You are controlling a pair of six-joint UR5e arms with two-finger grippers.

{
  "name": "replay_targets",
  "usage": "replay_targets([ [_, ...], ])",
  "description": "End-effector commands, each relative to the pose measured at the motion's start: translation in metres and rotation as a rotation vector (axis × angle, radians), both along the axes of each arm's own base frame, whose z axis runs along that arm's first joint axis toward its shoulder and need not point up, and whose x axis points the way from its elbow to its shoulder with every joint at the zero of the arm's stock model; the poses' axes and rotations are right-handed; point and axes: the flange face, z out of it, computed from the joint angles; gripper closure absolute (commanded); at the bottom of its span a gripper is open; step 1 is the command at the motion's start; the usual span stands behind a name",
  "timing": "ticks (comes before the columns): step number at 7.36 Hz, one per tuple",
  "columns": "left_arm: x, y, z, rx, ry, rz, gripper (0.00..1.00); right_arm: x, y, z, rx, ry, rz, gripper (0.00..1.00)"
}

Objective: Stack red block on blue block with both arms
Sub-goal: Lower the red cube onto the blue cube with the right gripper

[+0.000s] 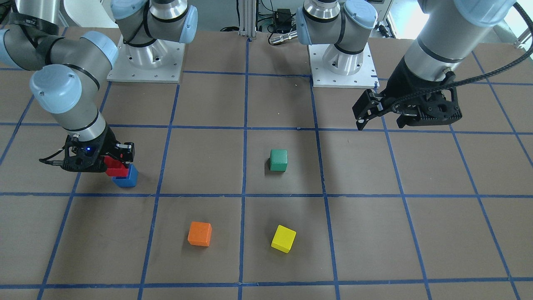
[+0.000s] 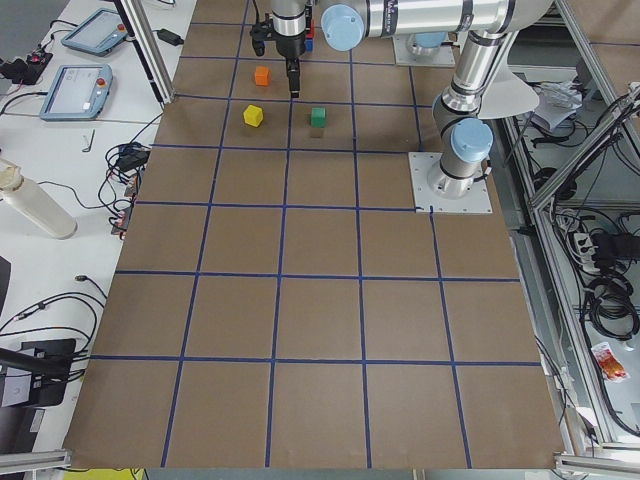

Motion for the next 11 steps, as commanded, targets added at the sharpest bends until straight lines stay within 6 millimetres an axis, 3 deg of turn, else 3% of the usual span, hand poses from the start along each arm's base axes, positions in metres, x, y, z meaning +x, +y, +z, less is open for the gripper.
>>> replay_targets([
  [1,-0.0002,0.0,-0.0007,0.001,0.002,0.0,0.0,0.0001,-0.0012,-0.0021,0.005,-0.004,0.0,1.0],
  [5,-0.0002,0.0,-0.0007,0.001,0.002,0.0,0.0,0.0011,-0.0011,-0.0037,-0.001,-0.012,0.003,0.98],
  [8,-0.0001,-0.0008,0.0007,0.0,0.002,0.0,0.0,0.001,-0.0014,-0.006,0.003,-0.013,0.01,0.91],
  [9,-0.0001,-0.0007,-0.0001,0.001,0.002,0.0,0.0,0.001,-0.0016,-0.0067,0.005,-0.014,0.012,0.85],
  [11,-0.0001,-0.0005,-0.0009,0.003,0.002,0.0,0.0,0.0012,-0.0012,-0.0081,0.007,-0.016,0.009,0.52],
])
